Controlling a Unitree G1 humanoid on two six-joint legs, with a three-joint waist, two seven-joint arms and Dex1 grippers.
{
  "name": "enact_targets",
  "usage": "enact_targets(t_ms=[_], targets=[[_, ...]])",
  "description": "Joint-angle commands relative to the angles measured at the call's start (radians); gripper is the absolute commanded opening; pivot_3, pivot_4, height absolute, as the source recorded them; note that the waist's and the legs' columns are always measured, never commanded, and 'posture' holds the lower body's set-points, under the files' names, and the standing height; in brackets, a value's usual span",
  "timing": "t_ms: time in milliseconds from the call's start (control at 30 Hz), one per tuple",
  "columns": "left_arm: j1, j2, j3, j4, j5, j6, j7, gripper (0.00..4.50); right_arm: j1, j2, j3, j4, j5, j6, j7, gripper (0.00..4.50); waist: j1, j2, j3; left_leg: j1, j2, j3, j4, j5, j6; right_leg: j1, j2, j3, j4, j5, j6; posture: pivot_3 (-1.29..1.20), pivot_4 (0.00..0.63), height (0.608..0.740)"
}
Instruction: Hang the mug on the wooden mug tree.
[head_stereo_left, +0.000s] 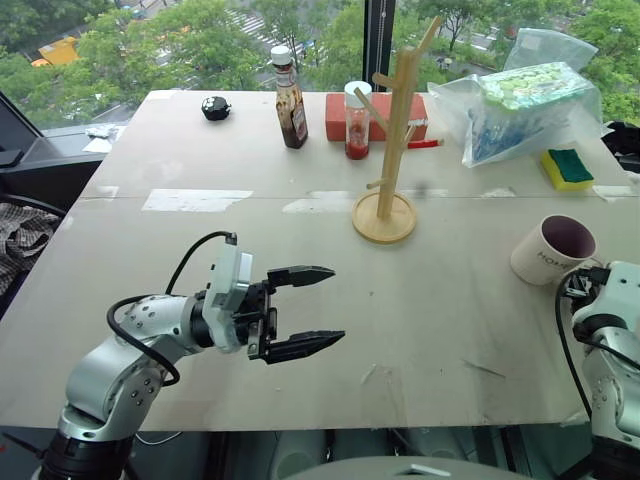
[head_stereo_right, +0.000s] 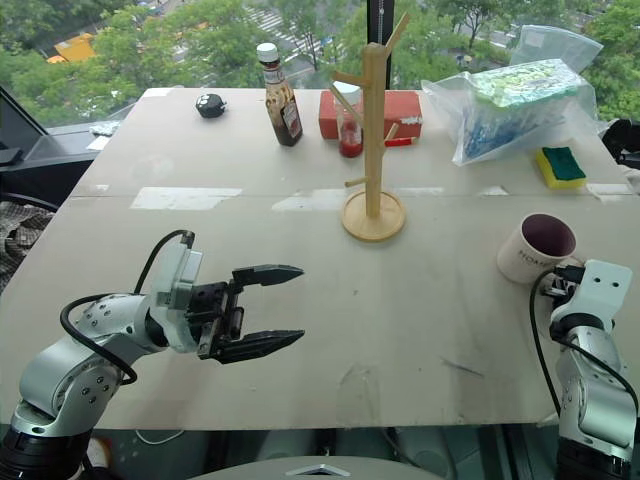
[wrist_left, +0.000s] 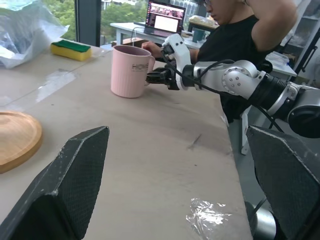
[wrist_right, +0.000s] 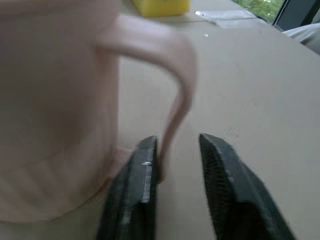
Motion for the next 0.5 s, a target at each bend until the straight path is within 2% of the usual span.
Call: enact_targets(t_ms=[33, 167, 300, 367, 500], targets=[[0.015, -0.002, 0.018, -0.027, -0.001, -0.02, 0.002, 4.5, -0.021, -0.027, -0.015, 0.013, 0.018, -0.038, 0.035, 0.03, -0.002, 0.0, 0.0, 0.0, 0.0, 0.0, 0.0, 0.0, 0.0, 0.0, 0.0, 0.0, 0.0, 0.0, 0.0, 0.0, 0.15, 0.74], [0.021, -0.01, 0.02, -0.022, 0.008, -0.026, 0.02, 4.5, -0.048, -0.064, 0.002, 0.013, 0.045, -0.107, 0.124, 0.03, -0.001, 0.0, 0.0, 0.0, 0.0, 0.0, 0.0, 0.0, 0.0, 0.0, 0.0, 0.0, 0.0, 0.0, 0.0, 0.0, 0.15, 0.74], [0.014, -0.084, 0.064, 0.029, -0.002, -0.074, 0.071, 4.5, -0.093, -0.169, 0.114, -0.081, 0.079, -0.191, 0.348, 0.03, -0.009, 0.004, 0.002, 0.001, 0.0, 0.001, 0.0, 0.0, 0.0, 0.0, 0.0, 0.003, 0.0, 0.0, 0.0, 0.0, 0.15, 0.74], [0.023, -0.126, 0.092, 0.079, 0.003, -0.121, 0.059, 4.5, -0.145, -0.214, 0.148, -0.095, 0.114, -0.177, 0.424, 0.03, -0.012, 0.004, 0.002, 0.001, 0.0, 0.0, 0.0, 0.0, 0.001, 0.0, 0.001, 0.003, 0.001, 0.0, 0.0, 0.0, 0.15, 0.74], [0.073, -0.13, 0.133, 0.109, 0.011, -0.154, 0.031, 4.5, -0.333, -0.319, 0.219, -0.062, 0.169, -0.129, 0.569, 0.03, -0.018, 0.004, 0.003, 0.001, 0.0, 0.0, 0.0, 0.0, 0.001, -0.001, 0.001, 0.002, 0.001, 0.0, 0.0, 0.0, 0.15, 0.74]])
